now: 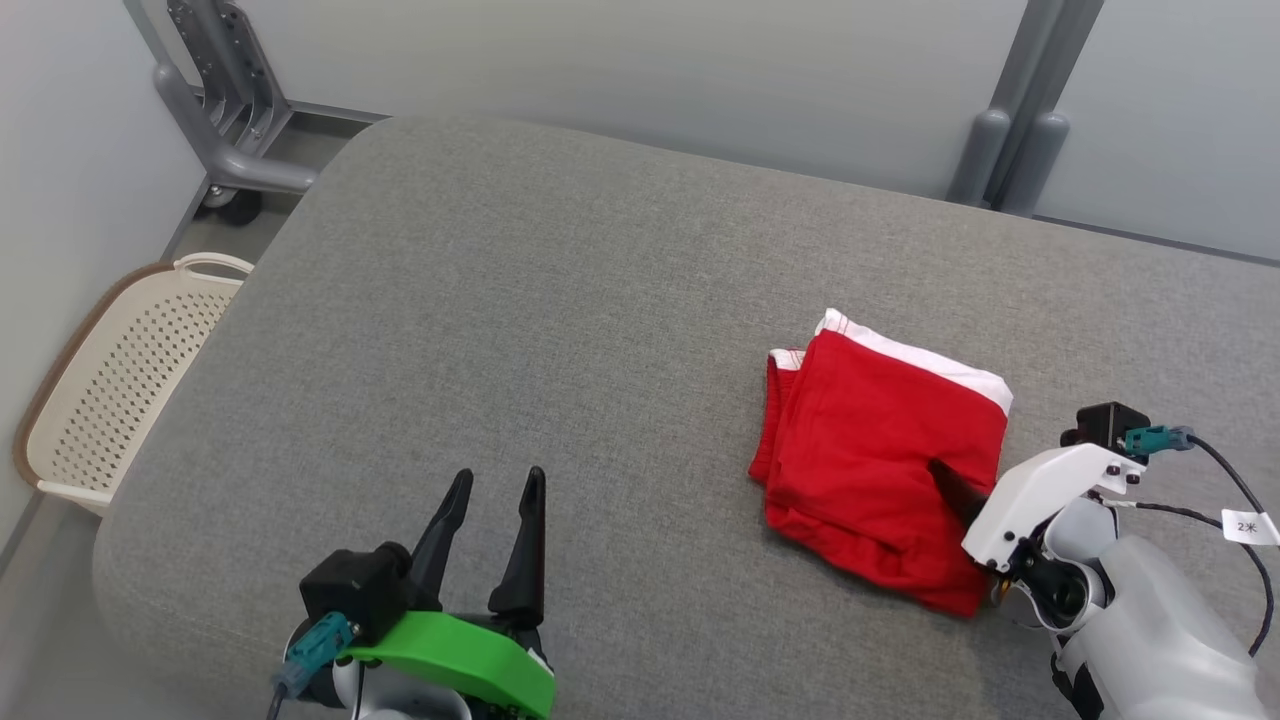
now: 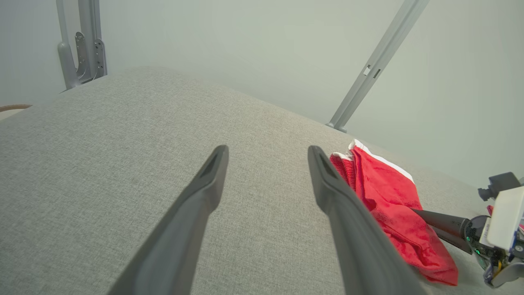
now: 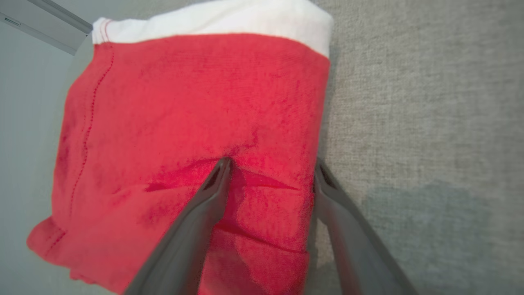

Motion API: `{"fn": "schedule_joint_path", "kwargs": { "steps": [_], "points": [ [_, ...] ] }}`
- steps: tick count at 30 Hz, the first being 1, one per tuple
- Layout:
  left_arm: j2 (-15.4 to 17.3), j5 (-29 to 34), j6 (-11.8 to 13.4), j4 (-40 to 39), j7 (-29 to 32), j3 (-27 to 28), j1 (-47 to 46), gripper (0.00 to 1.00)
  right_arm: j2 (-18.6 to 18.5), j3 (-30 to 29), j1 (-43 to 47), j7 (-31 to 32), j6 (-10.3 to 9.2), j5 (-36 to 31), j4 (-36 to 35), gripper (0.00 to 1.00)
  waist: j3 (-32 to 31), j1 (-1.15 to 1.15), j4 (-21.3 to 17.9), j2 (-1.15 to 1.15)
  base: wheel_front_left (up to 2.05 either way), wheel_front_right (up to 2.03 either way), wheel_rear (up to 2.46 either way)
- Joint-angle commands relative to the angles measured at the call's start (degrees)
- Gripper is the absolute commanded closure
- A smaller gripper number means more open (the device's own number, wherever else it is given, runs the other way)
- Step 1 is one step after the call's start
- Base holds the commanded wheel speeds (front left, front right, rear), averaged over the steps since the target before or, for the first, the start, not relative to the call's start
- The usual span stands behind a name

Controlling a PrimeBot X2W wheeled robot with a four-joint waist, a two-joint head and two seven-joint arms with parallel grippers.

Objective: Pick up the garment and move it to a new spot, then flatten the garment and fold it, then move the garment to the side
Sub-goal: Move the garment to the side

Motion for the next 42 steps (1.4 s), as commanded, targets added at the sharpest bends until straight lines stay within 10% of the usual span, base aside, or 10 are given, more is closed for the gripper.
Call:
{"fn": "schedule_joint_path", "kwargs": {
  "steps": [1,6,24,42],
  "points": [
    [0.0,0.5,-0.3,0.2,-0.2,0.2,-0.8,0.0,0.3,0.2,-0.1,0.1,0.0,0.7,0.8,0.46,0.3,0.0,0.3,0.27,0.0,0.0,0.0],
    [0.1,0.5,0.2,0.1,-0.4,0.5,-0.6,0.0,0.6,1.8,-1.6,-0.4,0.0,2.2,1.4,1.0,0.5,0.0,-0.6,0.27,0.0,0.0,0.0],
    [-0.4,0.3,0.3,-0.5,-0.6,0.1,0.1,0.0,-8.2,13.2,-0.3,2.5,0.0,5.5,-8.5,1.0,-2.1,0.0,-14.8,0.27,0.0,0.0,0.0],
    [-1.0,1.4,-0.3,0.2,-0.1,-1.1,-2.9,0.0,-12.8,12.6,-0.9,3.1,0.0,2.9,-14.1,1.0,0.6,0.0,-31.2,0.27,0.0,0.0,0.0]
  ]
}}
